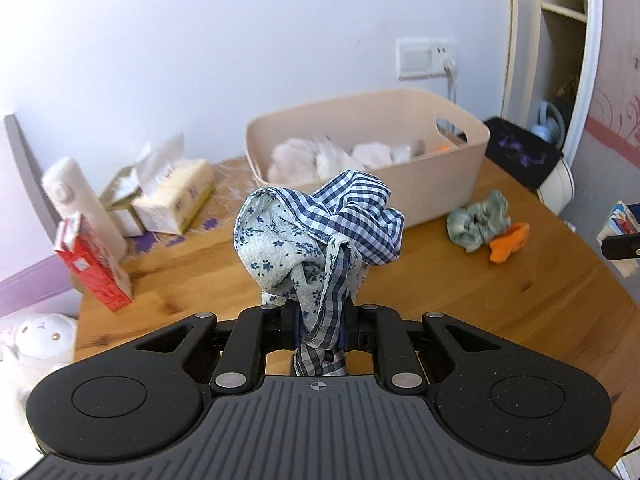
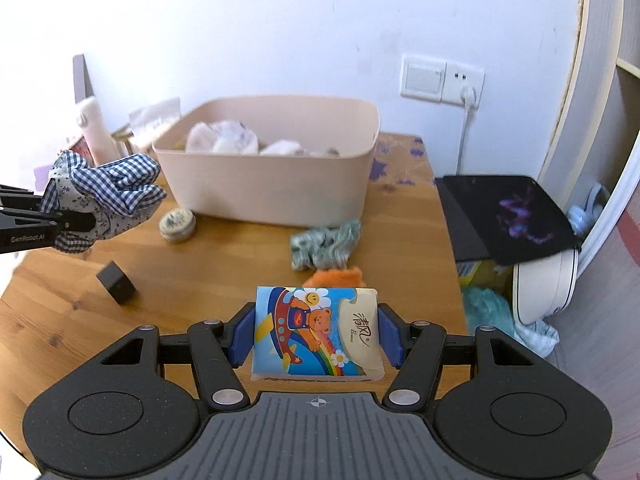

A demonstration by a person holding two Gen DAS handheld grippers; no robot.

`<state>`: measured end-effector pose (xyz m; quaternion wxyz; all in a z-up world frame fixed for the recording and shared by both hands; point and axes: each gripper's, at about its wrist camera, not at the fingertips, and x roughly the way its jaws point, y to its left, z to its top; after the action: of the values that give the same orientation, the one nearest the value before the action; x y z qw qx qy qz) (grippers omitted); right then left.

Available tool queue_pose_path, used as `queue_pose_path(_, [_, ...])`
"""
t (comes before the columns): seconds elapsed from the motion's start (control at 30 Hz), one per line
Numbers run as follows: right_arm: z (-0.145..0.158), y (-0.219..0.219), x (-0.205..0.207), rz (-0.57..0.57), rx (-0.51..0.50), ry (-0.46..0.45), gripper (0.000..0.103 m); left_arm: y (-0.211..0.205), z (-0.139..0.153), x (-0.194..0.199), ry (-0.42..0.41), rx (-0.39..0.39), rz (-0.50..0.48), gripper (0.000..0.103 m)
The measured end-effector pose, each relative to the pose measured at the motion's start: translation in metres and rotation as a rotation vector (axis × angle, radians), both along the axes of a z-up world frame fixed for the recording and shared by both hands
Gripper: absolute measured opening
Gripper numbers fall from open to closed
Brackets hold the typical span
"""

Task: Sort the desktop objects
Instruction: 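Lift the shirt and tissue pack and carry both over the basket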

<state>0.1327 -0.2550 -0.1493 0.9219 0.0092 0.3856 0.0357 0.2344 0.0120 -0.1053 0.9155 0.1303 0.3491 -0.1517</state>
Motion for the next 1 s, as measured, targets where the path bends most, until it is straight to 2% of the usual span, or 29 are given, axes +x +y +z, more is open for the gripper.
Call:
queue_pose_path(0.27, [0.029,0.003,0.006,0.034,-0.001,-0.075,0.059,0.015,0.033,0.000,-0.064,0.004,0.027,0.016])
queue_pose_path(0.6, [0.059,0.010,0.037,0.033,0.012,-0.181,0.059,0.023,0.067,0.033,-0.134,0.011,0.029,0.016])
queue_pose_path(1.0, [0.083,0.005,0.098,-0.021,0.018,-0.248,0.059,0.002,0.076,0.093,-0.165,-0.007,-0.035,0.016])
